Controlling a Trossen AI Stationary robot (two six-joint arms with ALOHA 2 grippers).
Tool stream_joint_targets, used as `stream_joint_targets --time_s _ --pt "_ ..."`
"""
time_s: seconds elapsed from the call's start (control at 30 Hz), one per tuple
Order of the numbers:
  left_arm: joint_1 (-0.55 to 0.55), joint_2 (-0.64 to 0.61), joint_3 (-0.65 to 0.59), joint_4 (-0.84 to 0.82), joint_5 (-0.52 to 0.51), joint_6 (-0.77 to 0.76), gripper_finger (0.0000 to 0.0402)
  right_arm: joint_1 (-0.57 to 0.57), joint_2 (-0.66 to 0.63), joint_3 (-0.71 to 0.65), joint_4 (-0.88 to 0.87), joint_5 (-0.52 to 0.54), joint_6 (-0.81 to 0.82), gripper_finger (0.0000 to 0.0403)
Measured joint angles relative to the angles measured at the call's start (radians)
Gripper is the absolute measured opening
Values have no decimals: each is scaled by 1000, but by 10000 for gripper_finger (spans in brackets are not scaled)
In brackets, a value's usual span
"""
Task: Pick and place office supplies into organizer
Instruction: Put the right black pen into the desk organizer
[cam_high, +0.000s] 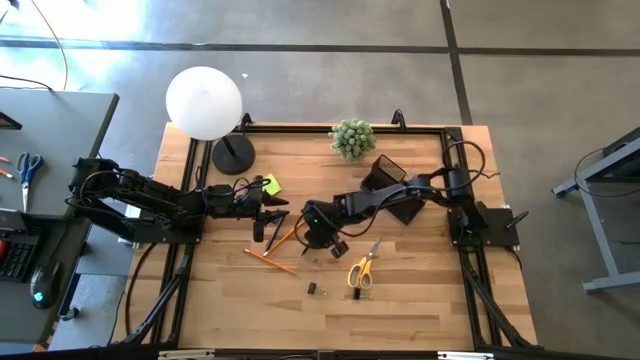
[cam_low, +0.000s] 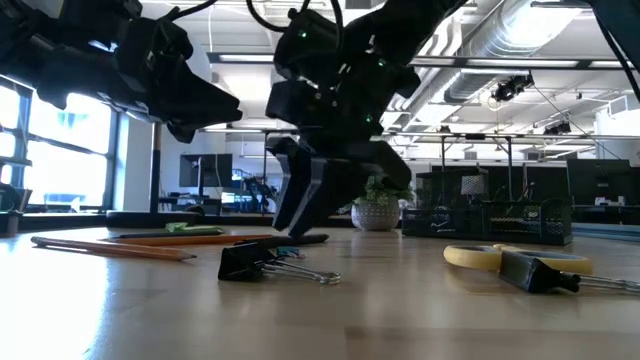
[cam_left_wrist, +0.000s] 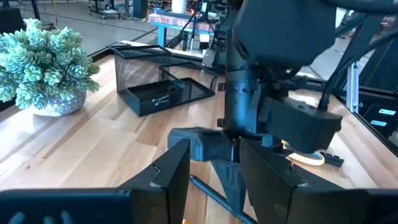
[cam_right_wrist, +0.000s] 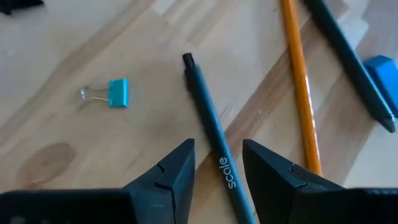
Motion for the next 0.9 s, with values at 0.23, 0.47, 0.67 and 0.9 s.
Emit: stream_joint_targets --time_s 0.23,0.47,0.67,0.9 --pt "0 0 0 0 0 2 129 -3 10 0 -22 35 -2 100" --pt "0 0 0 1 -7 -2 129 -5 7 3 -76 30 -2 17" --pt "0 0 0 1 -8 -5 129 -5 6 5 -108 37 35 23" --pt "0 0 0 2 -8 -5 129 -4 -17 1 -158 68 99 21"
